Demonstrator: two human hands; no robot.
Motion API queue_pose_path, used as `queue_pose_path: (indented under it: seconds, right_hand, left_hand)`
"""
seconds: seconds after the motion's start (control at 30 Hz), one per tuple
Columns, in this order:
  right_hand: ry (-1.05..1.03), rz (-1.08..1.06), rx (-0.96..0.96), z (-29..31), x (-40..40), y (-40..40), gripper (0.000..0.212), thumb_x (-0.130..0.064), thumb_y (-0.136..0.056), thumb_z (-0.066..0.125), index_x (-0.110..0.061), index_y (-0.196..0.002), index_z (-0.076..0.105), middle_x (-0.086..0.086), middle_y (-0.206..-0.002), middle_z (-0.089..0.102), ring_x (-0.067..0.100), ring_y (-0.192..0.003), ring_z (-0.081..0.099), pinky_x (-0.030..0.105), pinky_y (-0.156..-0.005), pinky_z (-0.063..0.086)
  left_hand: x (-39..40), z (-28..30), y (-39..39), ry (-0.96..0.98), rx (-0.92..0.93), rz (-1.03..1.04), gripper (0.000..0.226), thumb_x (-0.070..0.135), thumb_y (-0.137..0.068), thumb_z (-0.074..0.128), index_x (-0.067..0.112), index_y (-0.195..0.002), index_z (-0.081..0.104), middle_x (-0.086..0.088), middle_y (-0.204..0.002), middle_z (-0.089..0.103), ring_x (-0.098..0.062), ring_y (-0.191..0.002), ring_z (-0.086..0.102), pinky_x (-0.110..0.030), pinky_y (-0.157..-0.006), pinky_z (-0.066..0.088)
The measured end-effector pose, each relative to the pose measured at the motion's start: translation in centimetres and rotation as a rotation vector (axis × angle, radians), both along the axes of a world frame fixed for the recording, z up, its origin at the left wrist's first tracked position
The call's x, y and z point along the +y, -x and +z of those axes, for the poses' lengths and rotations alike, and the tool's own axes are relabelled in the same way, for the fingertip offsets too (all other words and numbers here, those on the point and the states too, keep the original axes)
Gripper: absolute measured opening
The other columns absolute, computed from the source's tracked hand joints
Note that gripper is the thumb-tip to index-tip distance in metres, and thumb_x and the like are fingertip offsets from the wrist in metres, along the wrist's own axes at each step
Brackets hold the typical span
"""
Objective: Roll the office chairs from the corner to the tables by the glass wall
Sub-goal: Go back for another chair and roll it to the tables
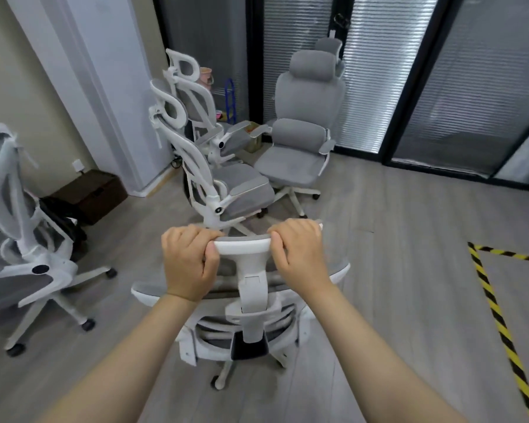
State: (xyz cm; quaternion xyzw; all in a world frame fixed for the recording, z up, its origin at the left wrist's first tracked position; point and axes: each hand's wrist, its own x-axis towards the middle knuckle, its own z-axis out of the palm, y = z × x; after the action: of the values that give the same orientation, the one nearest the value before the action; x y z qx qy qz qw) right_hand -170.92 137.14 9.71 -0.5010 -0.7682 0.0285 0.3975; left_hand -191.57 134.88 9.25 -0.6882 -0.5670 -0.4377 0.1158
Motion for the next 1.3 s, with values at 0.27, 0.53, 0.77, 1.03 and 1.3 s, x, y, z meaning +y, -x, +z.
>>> queue_pose_path:
  seconds: [0.27, 0.53, 0.77, 1.03, 1.3]
  right_hand:
    - [-0.103, -0.242, 0.037, -0.3, -10.4, -3.9, 0.027, -0.023, -0.095, 0.040, -0.018, -0.079, 0.061, -0.008, -0.075, 0.054, 0.015, -0.076, 0.046, 0.029, -0.081, 0.030]
    - [-0.128, -0.433, -0.013, -0.7, -19.6, -8.6, 0.030, -0.025, -0.095, 0.038, -0.016, -0.085, 0.065, -0.005, -0.078, 0.056, 0.017, -0.078, 0.049, 0.026, -0.083, 0.027]
    - [-0.098, -0.585, -0.012, -0.9, -26.1, -15.2, 0.032, -0.026, -0.095, 0.036, -0.016, -0.084, 0.064, -0.004, -0.080, 0.058, 0.017, -0.079, 0.049, 0.026, -0.084, 0.027]
    - [-0.134, -0.735, 0.028, -0.7, -32.6, -23.8, 0.033, -0.023, -0.094, 0.035, -0.015, -0.082, 0.065, -0.004, -0.079, 0.058, 0.016, -0.080, 0.048, 0.022, -0.087, 0.025]
    - [-0.101, -0.803, 0.028, -0.6, -38.7, -35.3, 0.034, -0.024, -0.094, 0.034, -0.017, -0.083, 0.066, -0.006, -0.081, 0.059, 0.017, -0.081, 0.052, 0.027, -0.088, 0.028]
  left_hand:
    - [-5.8, 1.0, -4.0, 0.039, -0.014, -0.288, 0.034, 0.023, -0.088, 0.037, 0.018, -0.081, 0.069, 0.006, -0.080, 0.062, -0.017, -0.080, 0.049, -0.029, -0.081, 0.027]
    - [-10.6, 0.4, -9.2, 0.053, -0.006, -0.457, 0.035, 0.024, -0.088, 0.036, 0.016, -0.081, 0.070, 0.002, -0.077, 0.060, -0.024, -0.075, 0.050, -0.036, -0.077, 0.034]
    - [-15.0, 0.0, -16.6, 0.007, 0.006, -0.582, 0.033, 0.024, -0.087, 0.038, 0.016, -0.082, 0.070, 0.000, -0.075, 0.058, -0.022, -0.074, 0.044, -0.035, -0.075, 0.032]
    - [-19.8, 0.2, -26.4, 0.002, 0.058, -0.696, 0.032, 0.024, -0.085, 0.041, 0.016, -0.086, 0.072, 0.002, -0.078, 0.060, -0.020, -0.076, 0.045, -0.029, -0.080, 0.025]
    - [-23.9, -0.4, -38.8, -0.016, 0.069, -0.771, 0.034, 0.026, -0.084, 0.040, 0.014, -0.087, 0.072, -0.003, -0.081, 0.062, -0.025, -0.077, 0.047, -0.033, -0.079, 0.028]
